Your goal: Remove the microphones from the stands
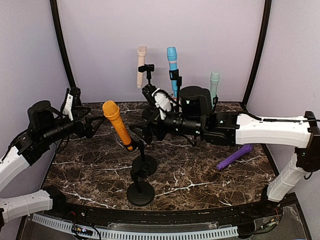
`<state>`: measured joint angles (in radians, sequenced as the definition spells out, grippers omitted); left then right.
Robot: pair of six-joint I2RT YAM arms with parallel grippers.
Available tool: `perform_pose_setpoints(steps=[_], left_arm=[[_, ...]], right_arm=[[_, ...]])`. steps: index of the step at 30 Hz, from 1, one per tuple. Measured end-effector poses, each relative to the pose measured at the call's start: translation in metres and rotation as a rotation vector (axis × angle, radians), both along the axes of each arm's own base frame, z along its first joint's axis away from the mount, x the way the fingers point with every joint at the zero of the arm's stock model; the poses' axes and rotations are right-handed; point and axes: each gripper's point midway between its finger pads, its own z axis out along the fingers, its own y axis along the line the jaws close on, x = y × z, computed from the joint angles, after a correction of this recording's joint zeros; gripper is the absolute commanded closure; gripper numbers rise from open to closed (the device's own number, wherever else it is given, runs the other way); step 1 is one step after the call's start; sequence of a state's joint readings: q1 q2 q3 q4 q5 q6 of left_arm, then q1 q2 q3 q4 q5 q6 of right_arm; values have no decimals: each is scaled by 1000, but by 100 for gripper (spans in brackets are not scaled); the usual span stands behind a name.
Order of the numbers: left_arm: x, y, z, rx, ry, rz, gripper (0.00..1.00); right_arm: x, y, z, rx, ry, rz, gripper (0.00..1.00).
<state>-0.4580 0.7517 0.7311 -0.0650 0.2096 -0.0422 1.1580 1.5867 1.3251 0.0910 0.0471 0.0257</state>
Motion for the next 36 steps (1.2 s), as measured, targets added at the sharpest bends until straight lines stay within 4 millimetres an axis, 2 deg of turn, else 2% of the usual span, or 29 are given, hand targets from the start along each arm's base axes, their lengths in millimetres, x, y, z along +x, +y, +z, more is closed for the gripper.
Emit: perform_pose_setpoints(steps=[2, 3, 7, 11, 17, 21, 26, 28, 31, 36], left_arm=[[-16, -2, 8, -23, -24, -53, 2], [-24, -6, 10, -31, -29, -93, 2], [-46, -22, 10, -58, -9, -243, 2], [-46, -40, -6, -63, 73, -328, 2], [-43, -67, -39, -26, 151, -383, 2], [-35, -69, -43, -31, 138, -356, 1], [-25, -71, -43, -62, 113, -323, 3], [-21, -74, -44, -72, 114, -319, 7], [-16, -78, -44, -91, 113, -317, 21], [-14, -81, -44, -118, 108, -315, 38]], right_arm=[[1, -8, -2, 21, 28, 42, 2], [15, -17, -5, 30, 42, 39, 2], [37, -28, -25, 20, 113, 106, 5], [47, -21, -54, -36, 179, 184, 9], [43, 1, -90, -127, 226, 312, 11], [42, 8, -115, -178, 244, 356, 21], [41, 13, -136, -212, 264, 386, 29], [41, 14, -140, -217, 266, 394, 32], [40, 14, -141, -219, 268, 402, 39], [38, 15, -146, -221, 278, 419, 48]])
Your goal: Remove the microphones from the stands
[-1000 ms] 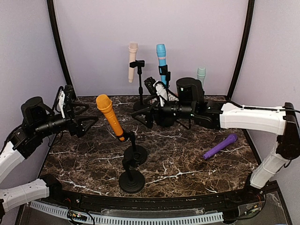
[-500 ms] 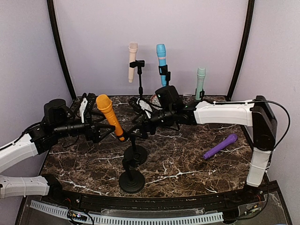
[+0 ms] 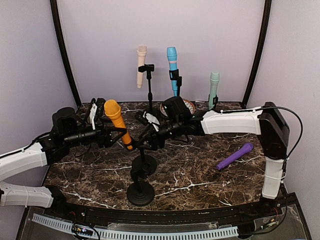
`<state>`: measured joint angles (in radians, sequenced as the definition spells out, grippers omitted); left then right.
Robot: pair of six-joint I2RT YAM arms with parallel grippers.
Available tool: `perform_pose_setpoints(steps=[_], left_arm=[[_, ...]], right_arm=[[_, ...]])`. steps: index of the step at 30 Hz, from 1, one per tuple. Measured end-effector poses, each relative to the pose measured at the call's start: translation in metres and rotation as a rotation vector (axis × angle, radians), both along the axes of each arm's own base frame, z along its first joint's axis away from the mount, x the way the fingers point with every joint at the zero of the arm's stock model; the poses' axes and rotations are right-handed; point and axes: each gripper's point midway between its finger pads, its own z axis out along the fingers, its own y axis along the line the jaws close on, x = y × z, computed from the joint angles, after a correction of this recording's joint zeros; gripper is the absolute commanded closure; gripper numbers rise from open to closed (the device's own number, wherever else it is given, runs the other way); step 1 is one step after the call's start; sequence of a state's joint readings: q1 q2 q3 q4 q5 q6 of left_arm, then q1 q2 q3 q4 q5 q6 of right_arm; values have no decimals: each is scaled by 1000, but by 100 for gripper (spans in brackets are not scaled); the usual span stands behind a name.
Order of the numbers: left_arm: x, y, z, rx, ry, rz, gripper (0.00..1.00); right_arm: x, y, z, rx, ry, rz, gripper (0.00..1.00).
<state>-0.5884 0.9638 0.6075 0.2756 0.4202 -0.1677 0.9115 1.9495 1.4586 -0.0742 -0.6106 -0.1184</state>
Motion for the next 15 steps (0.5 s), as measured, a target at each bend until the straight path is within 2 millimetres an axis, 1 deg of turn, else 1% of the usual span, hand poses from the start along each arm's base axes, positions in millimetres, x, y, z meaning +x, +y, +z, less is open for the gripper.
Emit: perform_pose_setpoints(steps=[1, 3, 7, 10, 11, 12, 15], left_arm=[[-1, -1, 0, -6, 0, -2, 42], [-1, -2, 2, -18, -3, -3, 46], [1, -1, 4, -34, -16, 9, 57], [3, 0, 5, -41, -25, 18, 69], [4, 1, 4, -36, -39, 26, 71], [7, 3, 5, -36, -48, 42, 75], [12, 7, 6, -47, -48, 71, 81]], right_arm=[[0, 0, -3, -4, 4, 0, 49], [0, 1, -8, -11, 9, 3, 53], [1, 1, -16, -24, 19, 2, 65], [1, 2, -14, -18, 13, 1, 74], [3, 3, -13, -14, 2, 0, 78], [3, 4, -12, -7, -11, 1, 82], [3, 5, -9, 4, -32, 5, 88]])
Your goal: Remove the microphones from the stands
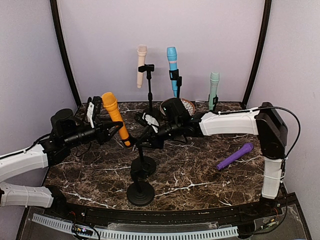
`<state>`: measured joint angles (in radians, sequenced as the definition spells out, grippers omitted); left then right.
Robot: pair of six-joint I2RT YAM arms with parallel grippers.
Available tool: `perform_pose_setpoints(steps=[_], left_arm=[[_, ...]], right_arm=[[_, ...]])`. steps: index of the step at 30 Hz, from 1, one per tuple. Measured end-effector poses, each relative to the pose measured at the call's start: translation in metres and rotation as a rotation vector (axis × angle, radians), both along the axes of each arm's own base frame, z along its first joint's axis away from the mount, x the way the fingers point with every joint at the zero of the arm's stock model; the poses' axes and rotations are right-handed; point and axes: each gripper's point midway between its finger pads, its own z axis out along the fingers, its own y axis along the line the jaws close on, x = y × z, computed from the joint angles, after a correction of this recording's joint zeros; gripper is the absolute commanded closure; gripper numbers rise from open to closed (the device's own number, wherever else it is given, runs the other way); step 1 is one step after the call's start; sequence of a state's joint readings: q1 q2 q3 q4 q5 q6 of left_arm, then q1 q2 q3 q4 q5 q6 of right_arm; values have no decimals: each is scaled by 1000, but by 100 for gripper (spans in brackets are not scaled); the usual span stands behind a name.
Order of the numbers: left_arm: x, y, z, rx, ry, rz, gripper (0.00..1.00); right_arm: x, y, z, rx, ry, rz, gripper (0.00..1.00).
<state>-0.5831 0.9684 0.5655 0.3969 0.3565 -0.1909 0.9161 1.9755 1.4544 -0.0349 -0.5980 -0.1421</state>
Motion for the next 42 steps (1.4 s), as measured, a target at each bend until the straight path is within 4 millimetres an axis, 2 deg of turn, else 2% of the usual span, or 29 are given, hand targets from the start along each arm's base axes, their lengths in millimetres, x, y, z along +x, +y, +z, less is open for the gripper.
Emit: perform_pose_setpoints(steps=[5, 9, 20, 42], left_arm=[[-1, 0, 0, -13, -5, -2, 92], [-2, -1, 0, -16, -6, -9, 100], [-4, -3, 1, -4, 14, -28, 100], [-8, 4, 6, -19, 18, -74, 100]], right_arm=[[-1, 0, -1, 10, -18, -2, 100], [-4, 0, -1, 9, -47, -16, 100], [-8, 0, -6, 3, -137, -77, 100], [-10, 2, -7, 34, -146, -105, 100]])
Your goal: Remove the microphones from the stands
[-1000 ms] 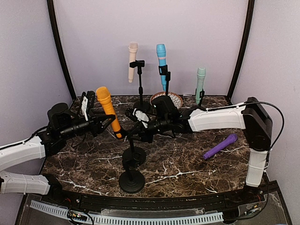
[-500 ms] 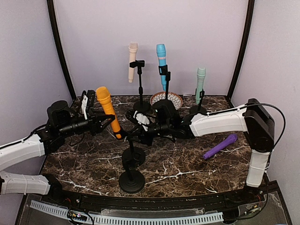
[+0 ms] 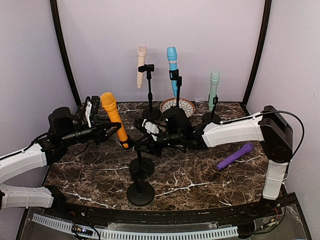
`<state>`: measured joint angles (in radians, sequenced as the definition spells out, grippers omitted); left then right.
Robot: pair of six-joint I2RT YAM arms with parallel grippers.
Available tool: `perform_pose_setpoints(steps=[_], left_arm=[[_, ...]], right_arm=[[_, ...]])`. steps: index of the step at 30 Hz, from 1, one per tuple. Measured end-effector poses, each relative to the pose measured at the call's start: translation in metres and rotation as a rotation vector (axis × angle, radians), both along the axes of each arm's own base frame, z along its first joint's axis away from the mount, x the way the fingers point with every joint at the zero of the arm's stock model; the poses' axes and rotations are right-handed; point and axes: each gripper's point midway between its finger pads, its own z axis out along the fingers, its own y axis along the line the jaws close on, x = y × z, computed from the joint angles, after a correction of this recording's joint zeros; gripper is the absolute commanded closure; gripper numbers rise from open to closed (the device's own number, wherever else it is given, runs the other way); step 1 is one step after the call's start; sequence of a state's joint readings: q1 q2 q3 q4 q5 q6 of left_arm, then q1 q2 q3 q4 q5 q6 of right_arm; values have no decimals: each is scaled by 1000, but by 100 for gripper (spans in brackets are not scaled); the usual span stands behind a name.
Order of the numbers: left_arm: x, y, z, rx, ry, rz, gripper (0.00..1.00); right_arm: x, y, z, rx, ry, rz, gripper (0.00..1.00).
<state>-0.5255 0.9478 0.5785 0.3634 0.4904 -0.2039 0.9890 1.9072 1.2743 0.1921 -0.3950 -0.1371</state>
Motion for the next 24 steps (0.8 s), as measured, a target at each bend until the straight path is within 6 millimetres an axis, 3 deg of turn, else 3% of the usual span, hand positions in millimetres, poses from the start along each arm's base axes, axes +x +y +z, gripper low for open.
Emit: perform_pose_setpoints(steps=[24], left_arm=[[-1, 3, 4, -6, -15, -10, 100]], right_arm=[[0, 0, -1, 8, 3, -2, 100]])
